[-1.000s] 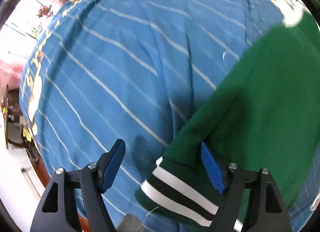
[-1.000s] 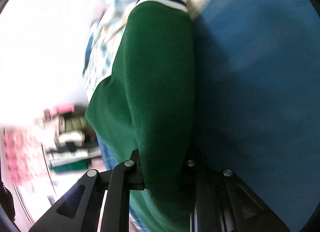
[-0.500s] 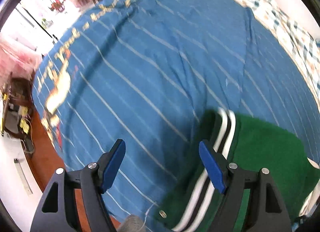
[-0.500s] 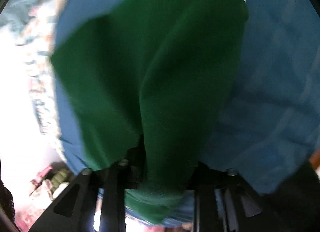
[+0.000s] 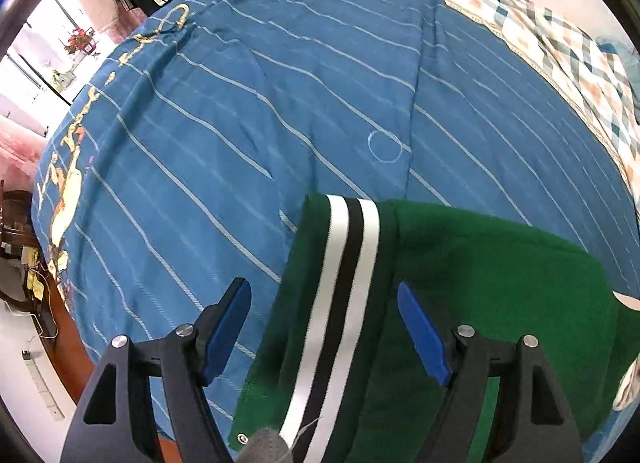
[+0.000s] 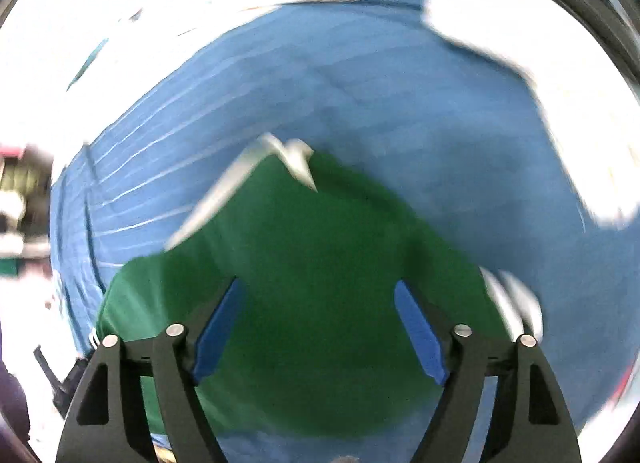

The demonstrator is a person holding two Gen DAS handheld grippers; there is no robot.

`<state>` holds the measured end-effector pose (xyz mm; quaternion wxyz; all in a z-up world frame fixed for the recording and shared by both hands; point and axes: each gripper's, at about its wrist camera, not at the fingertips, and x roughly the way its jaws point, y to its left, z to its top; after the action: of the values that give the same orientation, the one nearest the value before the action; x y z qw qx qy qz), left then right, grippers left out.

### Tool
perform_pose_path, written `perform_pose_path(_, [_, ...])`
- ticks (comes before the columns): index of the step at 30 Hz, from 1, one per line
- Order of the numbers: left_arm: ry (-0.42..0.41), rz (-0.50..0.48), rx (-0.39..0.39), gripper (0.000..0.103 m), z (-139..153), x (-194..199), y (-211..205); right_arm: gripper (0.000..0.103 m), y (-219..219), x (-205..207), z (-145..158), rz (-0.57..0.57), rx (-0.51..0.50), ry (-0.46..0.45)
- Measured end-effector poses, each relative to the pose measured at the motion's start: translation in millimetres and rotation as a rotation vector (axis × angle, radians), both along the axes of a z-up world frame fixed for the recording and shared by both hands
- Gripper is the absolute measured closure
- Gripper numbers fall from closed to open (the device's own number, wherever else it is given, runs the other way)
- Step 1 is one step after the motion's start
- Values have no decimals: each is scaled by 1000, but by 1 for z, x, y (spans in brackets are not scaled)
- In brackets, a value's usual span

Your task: Fold large clothes

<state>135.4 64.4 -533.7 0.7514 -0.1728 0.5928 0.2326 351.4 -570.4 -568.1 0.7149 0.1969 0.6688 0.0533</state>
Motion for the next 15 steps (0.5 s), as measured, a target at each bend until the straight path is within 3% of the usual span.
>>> perform_pose_path(2, [1,10,17,27,4,-3,3,22,17,37,-15,89,-29,-17])
perform_pose_path(4, [6,24,27,26,5,-10,6,27,43,57,-48,164,-24,58])
perform_pose_path(5, [12,35,29,26,5,-13,9,40,46,64,-68,177,21,99])
perform_pose_path(6, [16,47,31,26,4,-16,13,89,46,62,-83,174,111,116])
perform_pose_path(9, [20,68,30,26,4,-22,19,95,46,62,-92,100,149,107])
perform_pose_path(12, [11,83,35,26,6,-25,23,95,15,55,-72,-129,229,46])
perform_pose_path(15, [4,86,29,26,4,-23,24,95,0,50,-66,-207,151,25])
